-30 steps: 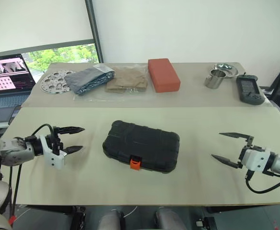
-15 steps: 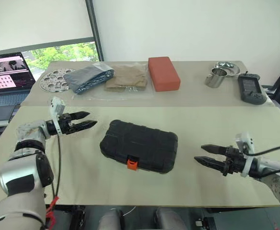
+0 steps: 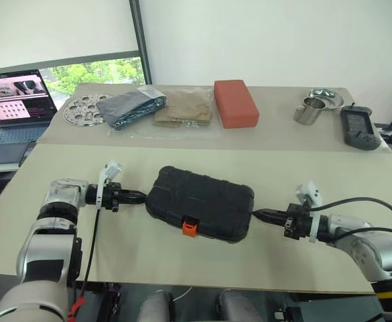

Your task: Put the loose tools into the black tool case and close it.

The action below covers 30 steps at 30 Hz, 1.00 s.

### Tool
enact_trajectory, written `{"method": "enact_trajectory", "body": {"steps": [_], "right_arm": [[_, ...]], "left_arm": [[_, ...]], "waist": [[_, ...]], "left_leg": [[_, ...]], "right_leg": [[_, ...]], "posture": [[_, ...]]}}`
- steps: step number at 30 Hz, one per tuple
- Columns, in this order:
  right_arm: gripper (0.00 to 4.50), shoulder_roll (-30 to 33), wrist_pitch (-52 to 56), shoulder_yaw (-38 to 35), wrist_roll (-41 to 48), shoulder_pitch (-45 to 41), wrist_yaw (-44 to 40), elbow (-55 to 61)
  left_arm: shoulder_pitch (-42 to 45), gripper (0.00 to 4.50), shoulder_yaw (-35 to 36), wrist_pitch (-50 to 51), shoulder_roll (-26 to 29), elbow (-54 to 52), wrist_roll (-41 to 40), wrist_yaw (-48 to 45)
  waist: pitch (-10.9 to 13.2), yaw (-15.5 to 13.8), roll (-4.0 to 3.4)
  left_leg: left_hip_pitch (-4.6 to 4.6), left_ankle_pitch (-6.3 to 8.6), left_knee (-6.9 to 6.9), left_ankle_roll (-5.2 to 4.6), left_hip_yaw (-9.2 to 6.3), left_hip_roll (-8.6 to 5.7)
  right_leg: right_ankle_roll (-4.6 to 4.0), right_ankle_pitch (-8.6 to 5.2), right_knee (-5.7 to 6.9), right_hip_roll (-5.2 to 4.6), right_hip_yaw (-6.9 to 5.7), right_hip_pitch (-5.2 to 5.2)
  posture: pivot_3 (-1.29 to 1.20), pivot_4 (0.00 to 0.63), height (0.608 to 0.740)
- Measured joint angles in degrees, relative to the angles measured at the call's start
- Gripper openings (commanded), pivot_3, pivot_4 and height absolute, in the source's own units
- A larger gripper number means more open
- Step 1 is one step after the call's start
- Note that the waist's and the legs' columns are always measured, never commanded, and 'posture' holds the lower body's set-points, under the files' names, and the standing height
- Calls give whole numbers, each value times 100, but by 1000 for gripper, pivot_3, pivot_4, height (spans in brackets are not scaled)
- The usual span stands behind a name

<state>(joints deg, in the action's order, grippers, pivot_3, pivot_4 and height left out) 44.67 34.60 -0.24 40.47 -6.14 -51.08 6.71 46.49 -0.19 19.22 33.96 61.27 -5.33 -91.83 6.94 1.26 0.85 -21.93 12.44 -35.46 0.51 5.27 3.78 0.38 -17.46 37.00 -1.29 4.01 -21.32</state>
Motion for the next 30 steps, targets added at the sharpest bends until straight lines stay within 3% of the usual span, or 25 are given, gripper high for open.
{"method": "enact_trajectory", "body": {"steps": [7,14,19,21,26,30], "right_arm": [[0,-299,111,-121,-447,-396,306,-332],[0,-894,63,-24,-1158,-1438,555,-1198],[0,-1486,-602,52,-1913,-2262,820,-2185],[0,-1937,-1439,-58,-2184,-2642,1237,-2862],[0,-1855,-2324,-529,-2344,-2710,1642,-3216],[0,-1218,-2212,-795,-2188,-1728,1251,-1882]], "left_arm": [[-557,17,-156,239,1,-1101,-672,102],[-1271,17,-337,261,135,-2456,-823,106],[-1749,17,-410,164,184,-3382,-822,88],[-1821,17,-526,-532,229,-3588,-654,223],[-1798,17,-420,-1107,352,-3581,-618,454],[-1727,17,-108,-538,908,-3877,-1081,254]], "waist": [[-1,-24,-2],[-2,23,-11],[-3,29,-18],[-5,32,-22],[-7,-68,-29],[-10,-69,-33]], "left_leg": [[-16,0,-31,0,-20,1],[-18,1,-29,-3,-26,2],[-20,1,-29,-3,-25,4],[-16,2,-27,-5,-25,3],[-20,2,-31,-5,-20,-3],[-35,14,-24,-24,-30,5]], "right_leg": [[-1,1,5,4,0,0],[-2,1,9,11,9,-5],[-3,2,8,12,9,-6],[-4,2,7,10,14,-3],[-3,2,5,-5,13,4],[-2,2,10,2,7,4]], "posture": [[0,150,740],[0,150,740],[0,150,740],[0,150,740],[0,150,740],[0,150,740]]}}
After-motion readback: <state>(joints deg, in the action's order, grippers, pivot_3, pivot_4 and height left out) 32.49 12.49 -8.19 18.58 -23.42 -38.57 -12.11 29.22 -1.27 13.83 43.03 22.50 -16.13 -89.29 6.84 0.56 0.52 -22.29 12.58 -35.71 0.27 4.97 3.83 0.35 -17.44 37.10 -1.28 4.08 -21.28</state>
